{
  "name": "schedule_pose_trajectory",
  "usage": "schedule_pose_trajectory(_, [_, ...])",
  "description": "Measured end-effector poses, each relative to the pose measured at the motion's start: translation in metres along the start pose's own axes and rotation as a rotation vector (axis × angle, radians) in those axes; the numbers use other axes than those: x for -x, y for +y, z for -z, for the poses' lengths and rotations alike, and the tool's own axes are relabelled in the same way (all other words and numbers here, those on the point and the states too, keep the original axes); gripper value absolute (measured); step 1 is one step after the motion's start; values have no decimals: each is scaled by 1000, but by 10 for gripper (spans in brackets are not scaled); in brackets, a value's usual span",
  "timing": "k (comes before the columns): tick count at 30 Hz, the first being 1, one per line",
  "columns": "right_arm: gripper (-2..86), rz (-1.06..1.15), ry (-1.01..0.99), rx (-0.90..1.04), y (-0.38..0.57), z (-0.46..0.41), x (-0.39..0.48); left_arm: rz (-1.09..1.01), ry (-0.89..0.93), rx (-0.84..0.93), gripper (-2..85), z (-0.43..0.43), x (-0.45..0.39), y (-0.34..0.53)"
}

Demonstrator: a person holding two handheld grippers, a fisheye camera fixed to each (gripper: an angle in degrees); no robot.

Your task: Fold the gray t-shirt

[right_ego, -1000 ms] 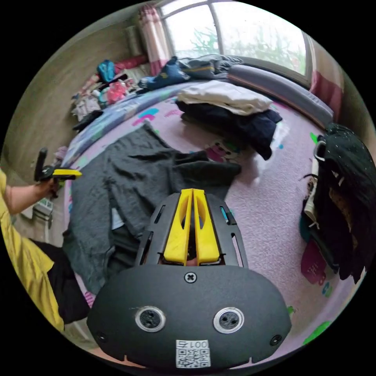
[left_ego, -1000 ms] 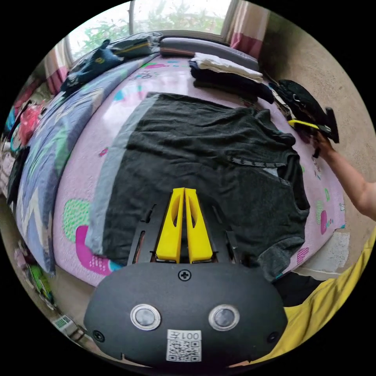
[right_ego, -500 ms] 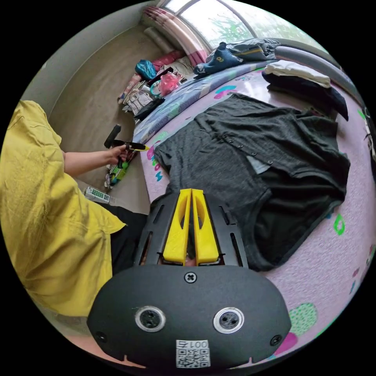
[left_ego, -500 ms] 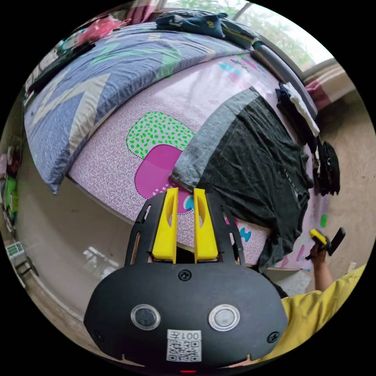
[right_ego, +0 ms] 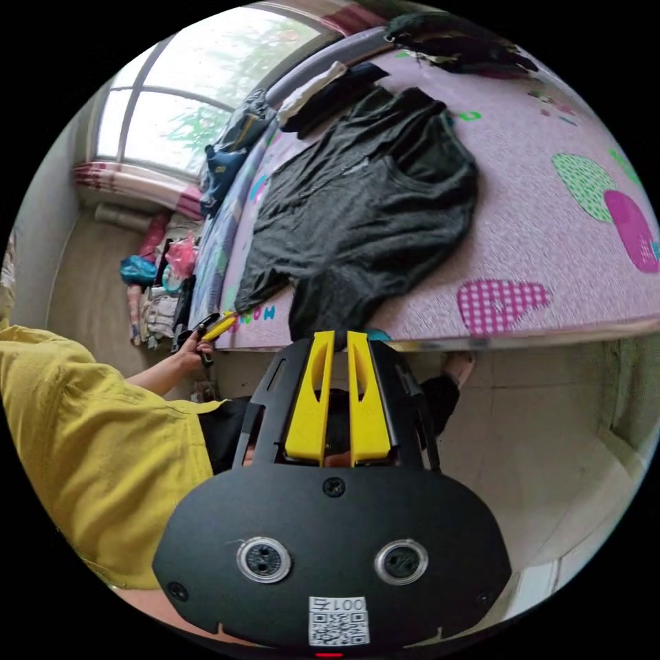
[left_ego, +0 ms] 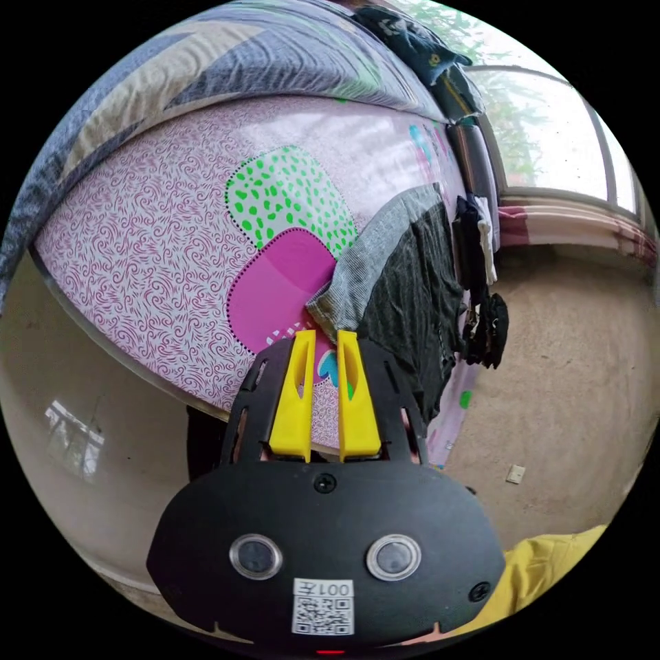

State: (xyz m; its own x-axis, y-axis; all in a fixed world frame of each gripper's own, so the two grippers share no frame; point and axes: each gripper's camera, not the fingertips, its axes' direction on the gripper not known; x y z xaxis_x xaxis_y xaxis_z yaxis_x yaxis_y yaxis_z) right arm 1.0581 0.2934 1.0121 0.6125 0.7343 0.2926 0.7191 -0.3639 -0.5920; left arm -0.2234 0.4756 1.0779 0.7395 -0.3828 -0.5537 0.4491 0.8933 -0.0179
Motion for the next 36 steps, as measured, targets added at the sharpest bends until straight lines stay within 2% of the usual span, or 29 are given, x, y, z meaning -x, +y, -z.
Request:
schedule_pose_trajectory(4, [32,-73,31,-52,15,-6,-9,23,-16,-4,-11,12,8,-6])
schedule_pose_trajectory(7, [47,-56,21,-83,5,-17,-5,-29,-72,-5,-13,22,2,-11])
schedule_pose_trajectory(12, [66,-85,-29,-112,-8,-38,-10,-156,-77,2,-13,44,-19,-23])
schedule_pose_trajectory(17, [71,-137,-54,-148,-8,-43,-19,-198,-86,1,-13,62,-32,-26])
schedule_pose_trajectory(22, [73,-231,-90,-180,-9,-42,-33,-195,-85,1,-13,74,-36,-24])
schedule_pose_trajectory(27, [75,-266,-25,-261,5,-23,-31,-180,-95,-1,-14,83,-39,-21])
schedule_pose_trajectory(36, [77,-234,-73,-216,3,-34,-30,-177,-105,8,-13,90,-52,-20])
